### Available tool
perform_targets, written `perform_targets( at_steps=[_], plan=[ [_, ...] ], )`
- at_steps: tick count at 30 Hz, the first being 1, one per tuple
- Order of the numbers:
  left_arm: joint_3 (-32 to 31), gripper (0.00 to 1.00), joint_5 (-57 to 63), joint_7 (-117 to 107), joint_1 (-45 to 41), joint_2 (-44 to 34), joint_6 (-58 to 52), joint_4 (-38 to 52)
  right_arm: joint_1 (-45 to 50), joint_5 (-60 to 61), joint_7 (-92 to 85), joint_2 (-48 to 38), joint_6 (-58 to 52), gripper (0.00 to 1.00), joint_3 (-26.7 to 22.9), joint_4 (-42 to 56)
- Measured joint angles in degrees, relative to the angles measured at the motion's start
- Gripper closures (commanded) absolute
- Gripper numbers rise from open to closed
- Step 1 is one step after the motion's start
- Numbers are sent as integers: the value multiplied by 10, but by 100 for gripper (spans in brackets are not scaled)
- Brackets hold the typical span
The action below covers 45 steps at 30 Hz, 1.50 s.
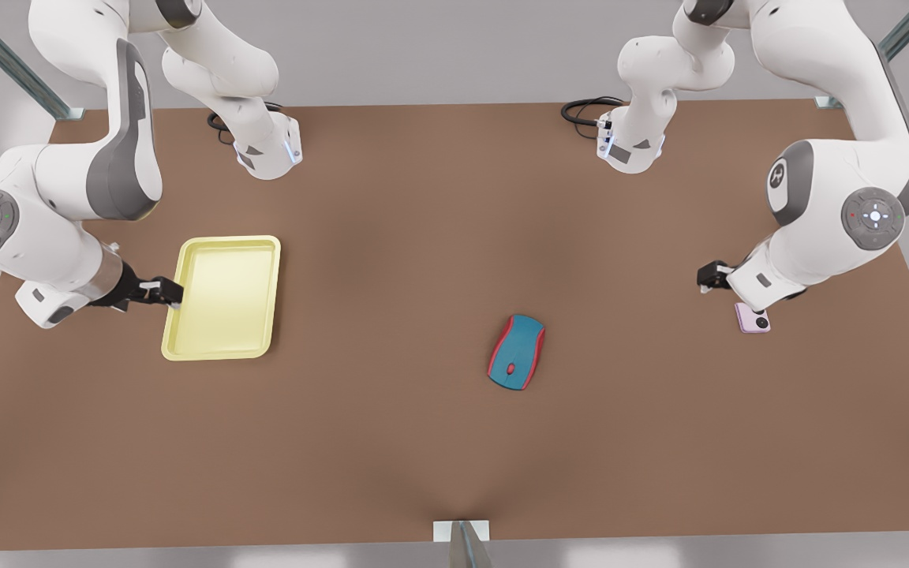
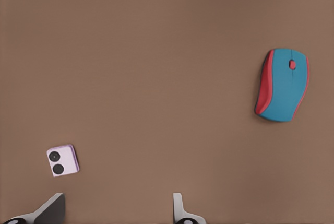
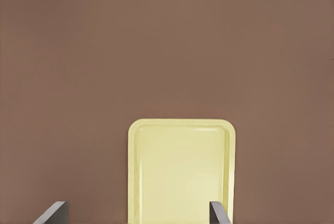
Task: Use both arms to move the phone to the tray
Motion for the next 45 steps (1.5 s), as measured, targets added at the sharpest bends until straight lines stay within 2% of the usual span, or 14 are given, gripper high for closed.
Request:
perform_targets(
  at_steps=[2, 5, 9, 12, 17, 25, 45],
  plan=[
    [2, 0, 0, 0, 0, 0, 1, -7, 0, 0, 0, 1, 3, 0, 0, 0],
    [43, 0, 2, 0, 10, 17, 23, -80, 2, -1, 1, 1, 7, 0, 0, 2],
    [64, 0, -1, 19, 85, 44, 163, -256, 2, -2, 2, 8, 11, 0, 0, 8],
    [74, 0, -3, 34, 135, 73, 280, -322, 2, -3, 3, 9, 11, 0, 0, 9],
    [75, 0, -4, 54, 183, 108, 395, -332, 6, -4, 5, 10, 13, 0, 0, 9],
    [74, 0, -5, 75, 187, 155, 482, -321, 6, -3, 6, 11, 15, 0, 1, 13],
    [70, 0, -24, 105, 198, 193, 506, -304, 6, -1, 9, 20, 16, 0, 1, 22]
  ],
)
